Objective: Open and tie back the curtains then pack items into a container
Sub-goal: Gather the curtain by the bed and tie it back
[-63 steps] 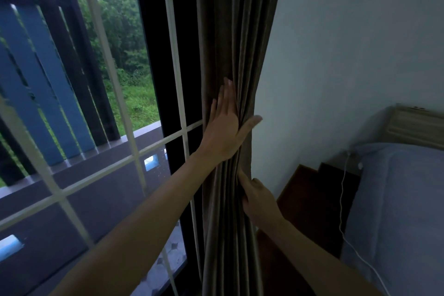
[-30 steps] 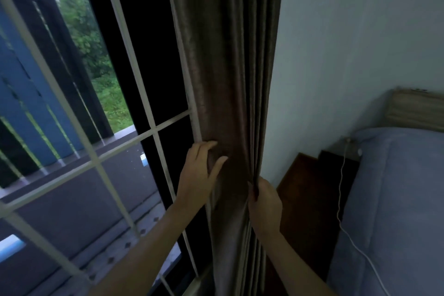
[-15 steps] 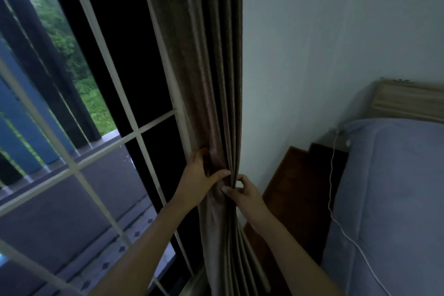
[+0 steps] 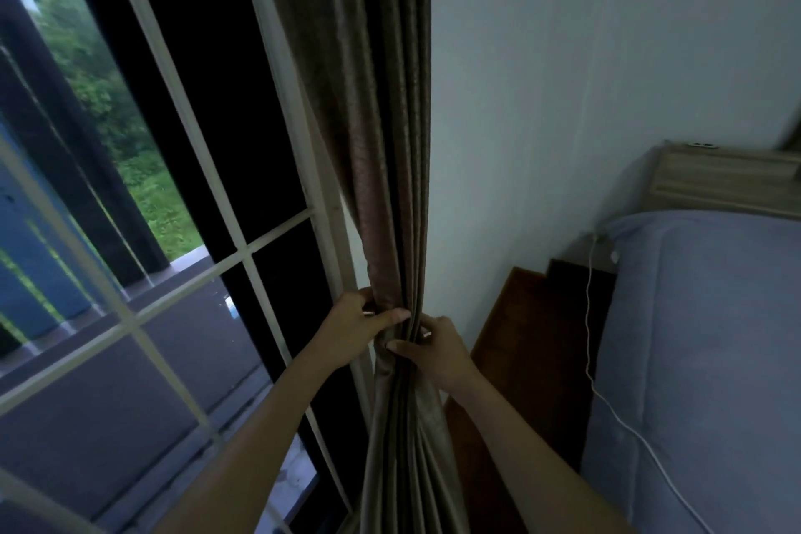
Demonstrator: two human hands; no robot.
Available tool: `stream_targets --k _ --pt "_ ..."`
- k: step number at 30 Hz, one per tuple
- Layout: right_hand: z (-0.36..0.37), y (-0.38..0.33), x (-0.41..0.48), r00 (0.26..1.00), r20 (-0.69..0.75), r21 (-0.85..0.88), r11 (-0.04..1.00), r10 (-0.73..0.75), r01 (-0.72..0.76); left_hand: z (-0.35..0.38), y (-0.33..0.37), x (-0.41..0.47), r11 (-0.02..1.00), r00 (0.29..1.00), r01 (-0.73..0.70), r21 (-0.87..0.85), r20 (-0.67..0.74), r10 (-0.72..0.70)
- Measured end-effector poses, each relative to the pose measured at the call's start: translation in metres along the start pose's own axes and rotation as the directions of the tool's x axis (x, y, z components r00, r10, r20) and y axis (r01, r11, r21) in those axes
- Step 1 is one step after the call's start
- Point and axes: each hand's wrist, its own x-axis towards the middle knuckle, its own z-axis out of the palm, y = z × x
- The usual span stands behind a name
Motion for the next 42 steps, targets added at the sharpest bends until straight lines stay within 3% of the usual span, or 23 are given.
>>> stream_targets --k 3,8,12,17,19,23,27,29,32,33,36,39,42 --pt "0.007 0.001 0.002 0.999 -0.033 -0.118 0.993 0.000 -0.004 -0.001 -0.003 -0.004 1.000 0.998 -0.008 0.002 -0.055 0.008" --pt "0.016 -0.001 -0.003 0.998 -0.060 -0.102 0.995 0.009 -0.015 0.010 -0.017 -0.012 1.000 0.974 -0.006 0.025 -0.227 0.011" --pt "0.023 0.001 -0.011 0.991 -0.104 -0.006 0.996 0.086 -0.087 0.010 -0.021 -0.022 0.997 0.941 -0.002 -0.074 -0.339 -0.023" --pt "0.028 -0.007 -0.021 0.980 -0.046 0.240 0.954 0.194 -0.178 0.000 -0.041 -0.025 0.999 0.988 0.043 0.032 -0.148 -0.038" --pt "0.033 -0.010 -0.024 0.964 0.001 0.418 0.876 0.266 -0.242 -0.005 -0.049 -0.024 0.997 0.992 0.065 0.043 -0.110 -0.060" --pt "0.045 -0.001 -0.029 0.929 0.114 0.731 0.603 0.353 -0.319 -0.012 -0.057 -0.026 0.993 0.989 0.118 0.008 -0.096 -0.117" --pt "0.052 0.012 -0.024 0.917 0.176 0.816 0.467 0.359 -0.340 -0.014 -0.058 -0.025 0.989 0.985 0.147 0.024 -0.100 -0.144" --pt "0.052 0.016 -0.017 0.905 0.225 0.849 0.383 0.361 -0.364 -0.012 -0.057 -0.023 0.989 0.975 0.144 0.036 -0.177 -0.136" --pt "0.044 0.026 -0.003 0.826 0.251 0.902 0.188 0.506 -0.389 -0.003 -0.059 -0.025 0.987 0.927 0.160 0.027 -0.348 -0.140" --pt "0.041 0.030 0.004 0.792 0.224 0.888 0.216 0.569 -0.406 0.001 -0.060 -0.026 0.985 0.905 0.169 0.021 -0.398 -0.147" --pt "0.034 0.049 0.032 0.744 0.130 0.698 0.472 0.655 -0.538 0.009 -0.063 -0.027 0.981 0.848 0.193 0.029 -0.508 -0.151" --pt "0.032 0.068 0.064 0.786 0.074 0.458 0.679 0.614 -0.574 0.015 -0.064 -0.022 0.977 0.812 0.199 0.079 -0.571 -0.119" --pt "0.036 0.085 0.092 0.844 0.104 0.223 0.814 0.527 -0.536 0.019 -0.063 -0.017 0.976 0.774 0.202 0.078 -0.624 -0.110"
